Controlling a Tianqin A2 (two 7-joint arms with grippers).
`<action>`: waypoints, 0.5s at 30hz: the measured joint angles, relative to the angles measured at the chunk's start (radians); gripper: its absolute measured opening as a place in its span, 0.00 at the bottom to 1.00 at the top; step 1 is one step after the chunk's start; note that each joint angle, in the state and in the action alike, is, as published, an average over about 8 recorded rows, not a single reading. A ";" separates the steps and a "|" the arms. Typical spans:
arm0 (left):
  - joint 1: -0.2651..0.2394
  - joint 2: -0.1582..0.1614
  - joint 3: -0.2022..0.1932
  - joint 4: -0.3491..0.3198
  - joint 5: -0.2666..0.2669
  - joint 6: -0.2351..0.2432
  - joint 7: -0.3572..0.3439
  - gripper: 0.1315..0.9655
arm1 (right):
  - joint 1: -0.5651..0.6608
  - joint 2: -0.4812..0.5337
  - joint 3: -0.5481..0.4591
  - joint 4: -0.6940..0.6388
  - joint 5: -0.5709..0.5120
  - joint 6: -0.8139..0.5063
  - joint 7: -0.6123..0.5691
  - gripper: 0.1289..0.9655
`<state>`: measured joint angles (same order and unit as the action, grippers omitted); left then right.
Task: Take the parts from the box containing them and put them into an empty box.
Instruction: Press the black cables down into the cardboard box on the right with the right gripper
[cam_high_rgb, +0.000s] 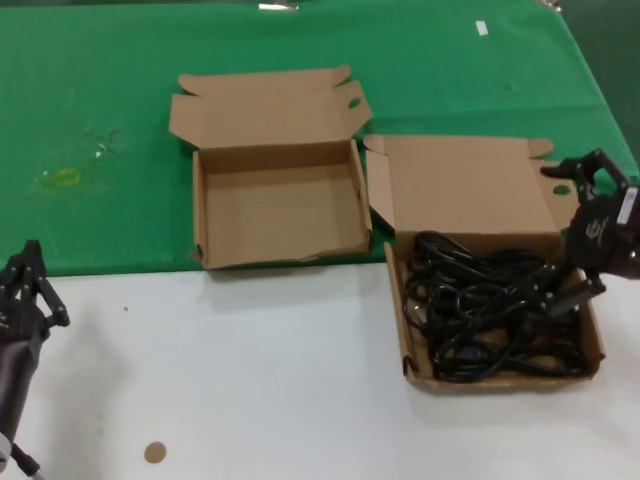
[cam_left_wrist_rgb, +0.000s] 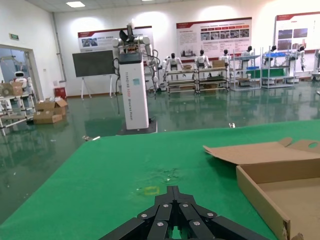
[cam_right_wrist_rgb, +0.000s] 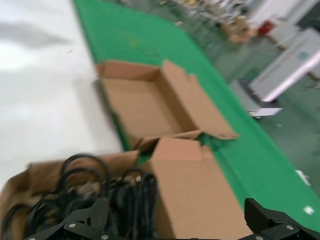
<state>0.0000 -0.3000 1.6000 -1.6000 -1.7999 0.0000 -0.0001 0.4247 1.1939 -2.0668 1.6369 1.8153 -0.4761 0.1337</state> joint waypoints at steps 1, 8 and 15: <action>0.000 0.000 0.000 0.000 0.000 0.000 0.000 0.01 | 0.010 -0.004 0.003 -0.006 -0.012 -0.034 -0.006 1.00; 0.000 0.000 0.000 0.000 0.000 0.000 0.000 0.01 | 0.081 -0.054 0.023 -0.067 -0.067 -0.263 -0.089 1.00; 0.000 0.000 0.000 0.000 0.000 0.000 0.000 0.01 | 0.148 -0.119 0.025 -0.150 -0.114 -0.454 -0.198 1.00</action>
<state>0.0000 -0.3000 1.6000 -1.6000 -1.7999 0.0000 -0.0001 0.5724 1.0753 -2.0413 1.4870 1.7010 -0.9300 -0.0640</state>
